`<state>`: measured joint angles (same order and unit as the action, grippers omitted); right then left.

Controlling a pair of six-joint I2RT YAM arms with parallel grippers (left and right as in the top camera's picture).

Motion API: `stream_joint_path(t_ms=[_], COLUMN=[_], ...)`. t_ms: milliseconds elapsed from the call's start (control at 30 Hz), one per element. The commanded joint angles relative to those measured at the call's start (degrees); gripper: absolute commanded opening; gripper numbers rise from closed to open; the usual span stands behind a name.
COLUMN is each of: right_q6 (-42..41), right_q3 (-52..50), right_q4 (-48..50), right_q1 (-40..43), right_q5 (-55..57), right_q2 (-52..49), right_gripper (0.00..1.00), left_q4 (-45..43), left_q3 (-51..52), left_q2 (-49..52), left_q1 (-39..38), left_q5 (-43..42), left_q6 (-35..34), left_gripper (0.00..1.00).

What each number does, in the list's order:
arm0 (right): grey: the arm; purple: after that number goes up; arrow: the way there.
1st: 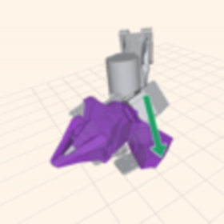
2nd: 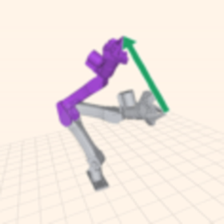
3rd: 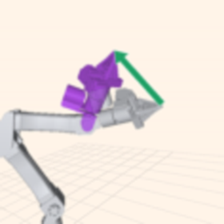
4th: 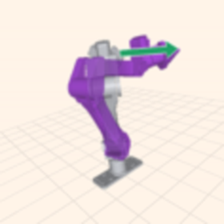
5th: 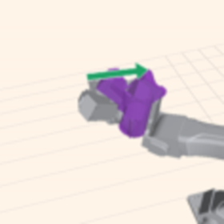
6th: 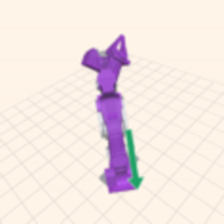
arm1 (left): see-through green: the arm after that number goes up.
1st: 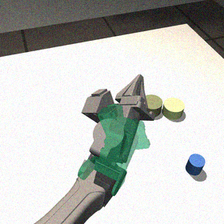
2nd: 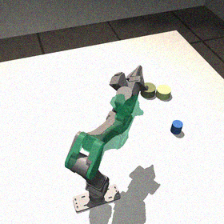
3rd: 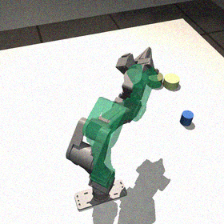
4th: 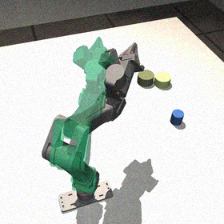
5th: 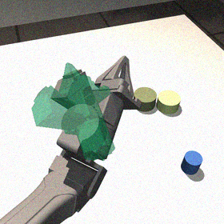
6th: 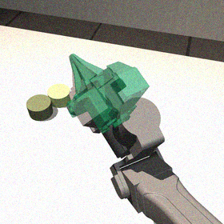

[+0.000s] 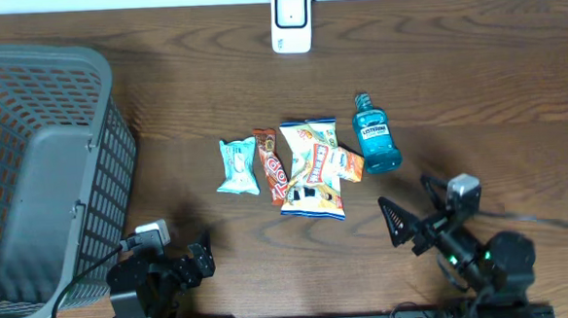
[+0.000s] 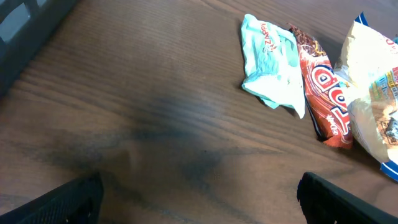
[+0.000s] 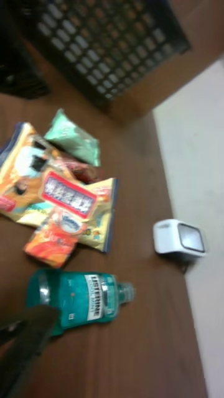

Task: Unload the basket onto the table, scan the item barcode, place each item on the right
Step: 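Move the right gripper left toward the Kleenex pack on the snack bag, then lower the right gripper and grasp the orange Kleenex pack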

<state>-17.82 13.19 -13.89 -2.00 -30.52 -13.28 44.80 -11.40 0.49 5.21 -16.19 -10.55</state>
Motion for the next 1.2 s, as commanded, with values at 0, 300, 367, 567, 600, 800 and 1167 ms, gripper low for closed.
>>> stream_joint_path(t_ms=[0,300,367,567,600,800,1167], right_q6=[3.0,8.6,8.5,8.5,8.7,8.7,8.2], right_q3=[9.4,35.0,35.9,35.9,35.9,35.9,36.0], right_q4=[-4.6,-26.8,-26.7,-27.2,-26.9,-23.9,-13.9], right_q1=[-0.7,-1.9,-1.9,-1.9,-2.0,-3.2,-3.4], right_q5=[0.7,4.5,1.2,-8.2,-9.1,-17.0,-19.3], right_q2=[-10.6,-43.1,-46.8,-55.6,-56.6,-58.6,-58.3], right_gripper=[0.99,0.99,0.99,0.99,0.99,0.99,0.99], left_q4=[4.4,4.4,4.4,4.4,4.4,4.4,4.4], left_q3=[-0.2,-0.2,-0.2,-0.2,-0.2,-0.2,-0.2], left_q2=[-0.2,-0.2,-0.2,-0.2,-0.2,-0.2,-0.2], left_q1=[0.2,0.2,0.2,0.2,0.2,0.2,0.2], left_q5=[0.2,0.2,0.2,0.2,0.2,0.2,0.2], left_q6=[-0.1,-0.1,-0.1,-0.1,-0.1,-0.1,-0.1], left_gripper=[0.98,0.98,0.98,0.98,0.98,0.98,0.98])
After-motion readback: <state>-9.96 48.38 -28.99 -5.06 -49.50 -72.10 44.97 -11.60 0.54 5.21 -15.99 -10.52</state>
